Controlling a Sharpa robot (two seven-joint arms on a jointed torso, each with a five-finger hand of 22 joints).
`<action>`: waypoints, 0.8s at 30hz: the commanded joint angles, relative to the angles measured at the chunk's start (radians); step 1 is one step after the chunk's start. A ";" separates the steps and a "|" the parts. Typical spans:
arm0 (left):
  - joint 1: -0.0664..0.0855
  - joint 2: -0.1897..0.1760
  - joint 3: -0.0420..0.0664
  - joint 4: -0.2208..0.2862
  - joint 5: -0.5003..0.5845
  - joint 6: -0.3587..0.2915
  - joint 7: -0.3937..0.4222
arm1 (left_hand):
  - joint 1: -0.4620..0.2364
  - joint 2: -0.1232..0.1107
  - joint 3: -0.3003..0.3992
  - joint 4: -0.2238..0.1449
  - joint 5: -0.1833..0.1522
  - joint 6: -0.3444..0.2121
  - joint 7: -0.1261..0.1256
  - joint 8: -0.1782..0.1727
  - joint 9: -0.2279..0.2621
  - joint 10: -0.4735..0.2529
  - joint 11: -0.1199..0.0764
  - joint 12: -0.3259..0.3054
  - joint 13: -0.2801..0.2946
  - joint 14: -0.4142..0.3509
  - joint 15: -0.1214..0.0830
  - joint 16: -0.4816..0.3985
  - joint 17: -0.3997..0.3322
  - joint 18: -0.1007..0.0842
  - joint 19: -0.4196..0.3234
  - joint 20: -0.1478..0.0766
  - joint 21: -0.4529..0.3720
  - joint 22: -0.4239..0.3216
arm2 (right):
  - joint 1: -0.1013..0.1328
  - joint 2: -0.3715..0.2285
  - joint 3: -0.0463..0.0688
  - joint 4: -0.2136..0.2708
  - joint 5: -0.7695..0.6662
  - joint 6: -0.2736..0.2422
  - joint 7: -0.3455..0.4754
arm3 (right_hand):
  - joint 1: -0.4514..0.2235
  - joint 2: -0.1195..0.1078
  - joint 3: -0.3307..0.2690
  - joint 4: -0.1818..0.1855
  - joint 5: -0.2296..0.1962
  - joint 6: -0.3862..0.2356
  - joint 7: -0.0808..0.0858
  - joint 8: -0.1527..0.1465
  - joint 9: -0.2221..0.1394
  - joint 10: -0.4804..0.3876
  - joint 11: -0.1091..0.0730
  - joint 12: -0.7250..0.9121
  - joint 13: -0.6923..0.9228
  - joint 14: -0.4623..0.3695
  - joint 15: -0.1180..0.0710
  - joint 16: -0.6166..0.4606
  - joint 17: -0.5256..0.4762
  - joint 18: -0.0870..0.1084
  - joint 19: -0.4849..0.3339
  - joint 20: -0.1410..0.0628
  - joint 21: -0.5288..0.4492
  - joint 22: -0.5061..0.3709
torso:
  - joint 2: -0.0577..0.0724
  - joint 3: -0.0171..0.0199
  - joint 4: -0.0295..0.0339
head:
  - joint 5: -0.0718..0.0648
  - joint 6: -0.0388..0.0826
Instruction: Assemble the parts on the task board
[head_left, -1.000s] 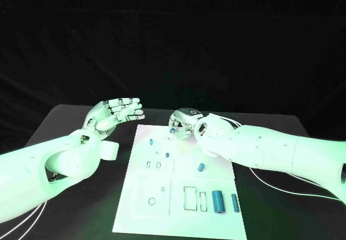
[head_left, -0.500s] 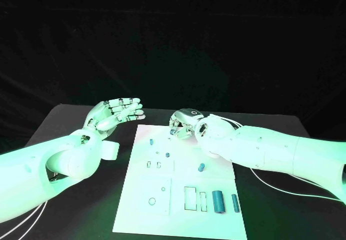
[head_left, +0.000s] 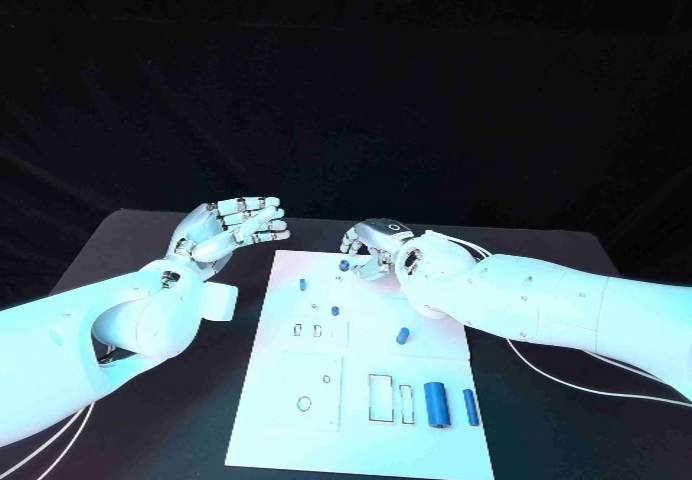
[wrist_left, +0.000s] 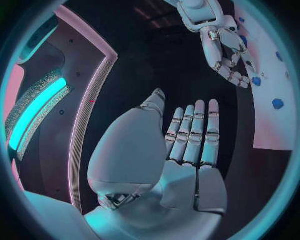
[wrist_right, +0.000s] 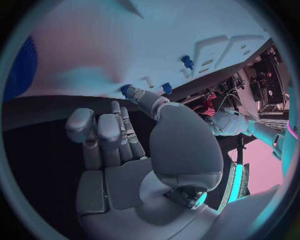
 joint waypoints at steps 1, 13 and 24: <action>0.001 0.001 0.001 -0.001 0.003 0.019 0.005 | 0.011 -0.002 -0.001 0.007 -0.007 -0.007 0.042 -0.005 0.000 -0.004 0.006 -0.004 -0.001 -0.003 0.002 0.005 0.001 0.014 0.006 0.002 0.004 -0.001 | 0.003 -0.033 0.003 0.037 0.005 -0.016 -0.003 | 0.007 -0.006 -0.009 0.001 0.008 0.001 0.001 -0.003 0.003 -0.007 -0.002 0.009 -0.001 -0.007 -0.001 -0.006 0.000 0.009 -0.003 0.000 -0.003 0.003 | -0.002 0.0009 -0.0031 | 0.001 0.001; 0.001 0.002 0.000 -0.019 0.005 0.021 0.006 | 0.011 -0.002 -0.001 0.007 -0.007 -0.007 0.042 -0.005 0.000 -0.004 0.006 -0.004 -0.001 -0.003 0.002 0.005 0.001 0.014 0.006 0.002 0.004 -0.001 | 0.042 -0.258 0.020 0.241 0.185 -0.016 -0.008 | -0.006 -0.015 -0.030 0.031 0.021 0.039 0.000 -0.007 0.015 0.112 -0.018 0.112 0.019 0.026 -0.012 0.063 0.087 -0.009 0.064 -0.009 0.049 0.094 | -0.014 0.0053 -0.0144 | -0.005 0.006; 0.000 0.006 -0.001 -0.028 0.006 0.026 0.007 | 0.011 -0.002 -0.001 0.007 -0.007 -0.008 0.042 -0.006 0.000 -0.005 0.006 -0.005 -0.001 -0.004 0.002 0.005 0.003 0.014 0.005 0.002 0.004 -0.001 | 0.057 -0.328 0.021 0.239 0.320 0.112 -0.035 | 0.038 -0.013 -0.249 0.090 0.114 -0.014 -0.025 0.031 0.070 0.114 -0.050 0.818 0.625 0.069 -0.041 0.211 0.313 -0.030 0.122 -0.032 0.098 0.192 | -0.020 0.0117 -0.0211 | -0.013 0.003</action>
